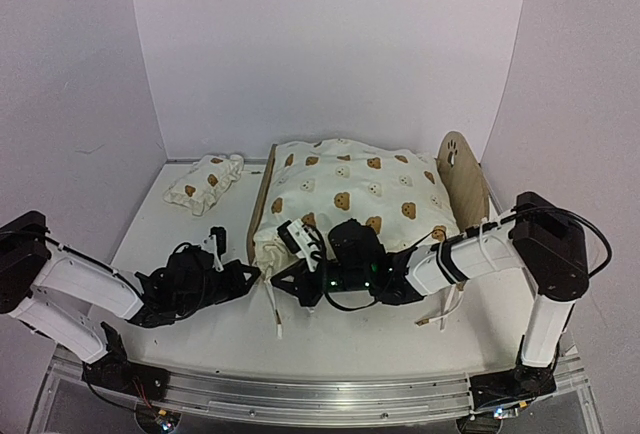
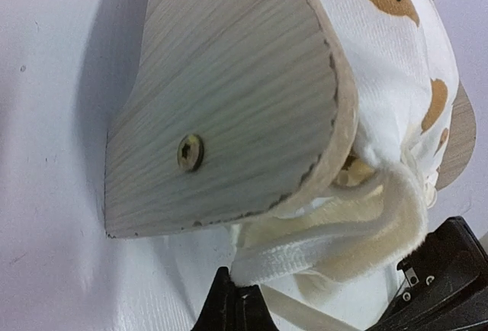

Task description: Set up the pet bed

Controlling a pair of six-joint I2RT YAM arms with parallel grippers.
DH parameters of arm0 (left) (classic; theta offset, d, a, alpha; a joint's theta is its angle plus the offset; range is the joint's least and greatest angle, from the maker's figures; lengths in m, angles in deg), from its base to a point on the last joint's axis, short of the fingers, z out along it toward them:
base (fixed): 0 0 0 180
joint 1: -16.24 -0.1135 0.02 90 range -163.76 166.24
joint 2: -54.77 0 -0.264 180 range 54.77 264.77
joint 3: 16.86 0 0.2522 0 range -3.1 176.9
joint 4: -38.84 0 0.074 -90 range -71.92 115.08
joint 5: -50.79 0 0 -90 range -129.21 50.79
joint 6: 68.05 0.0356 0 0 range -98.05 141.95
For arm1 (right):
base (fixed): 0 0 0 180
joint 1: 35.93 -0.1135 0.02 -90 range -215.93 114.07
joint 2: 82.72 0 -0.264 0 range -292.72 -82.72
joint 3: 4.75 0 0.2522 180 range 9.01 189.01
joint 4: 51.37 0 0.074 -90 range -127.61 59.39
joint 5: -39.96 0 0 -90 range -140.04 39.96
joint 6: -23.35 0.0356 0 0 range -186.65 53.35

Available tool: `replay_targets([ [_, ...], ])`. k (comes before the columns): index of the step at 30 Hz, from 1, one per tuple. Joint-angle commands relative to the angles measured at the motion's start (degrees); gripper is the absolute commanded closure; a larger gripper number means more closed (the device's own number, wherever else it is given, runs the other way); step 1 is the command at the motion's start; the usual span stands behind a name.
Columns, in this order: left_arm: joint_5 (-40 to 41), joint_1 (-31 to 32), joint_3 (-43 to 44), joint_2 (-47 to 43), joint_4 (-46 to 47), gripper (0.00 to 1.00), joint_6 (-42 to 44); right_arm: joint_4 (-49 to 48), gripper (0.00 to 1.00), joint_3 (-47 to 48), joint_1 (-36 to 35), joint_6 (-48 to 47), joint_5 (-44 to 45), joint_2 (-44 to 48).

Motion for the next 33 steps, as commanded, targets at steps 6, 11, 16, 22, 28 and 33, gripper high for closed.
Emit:
replay_targets([
  [6,-7.56,0.28,-2.99,-6.78,1.52,1.0,-1.09,0.91,1.0,11.92,-0.75,-1.13,0.33,-6.36],
  [11,-8.4,0.26,-3.59,-9.1,-0.09,1.0,-0.06,1.92,1.0,14.2,0.07,0.63,6.25,-8.97],
  [16,-8.99,0.28,-3.42,-9.61,-1.09,1.0,0.64,2.24,1.0,15.38,1.59,1.17,5.29,-11.2],
  [22,-8.73,0.29,-2.9,-9.98,-1.76,1.0,1.49,2.38,1.0,17.98,2.36,0.29,2.4,-14.02],
  [28,-9.02,0.28,-2.41,-10.52,-2.75,1.0,1.97,0.49,1.0,21.23,2.84,-1.54,-8.16,-16.32],
  [33,-9.91,0.15,-0.9,-9.82,-4.02,1.0,2.54,-2.13,1.0,21.49,2.82,-1.44,-12.28,-17.59],
])
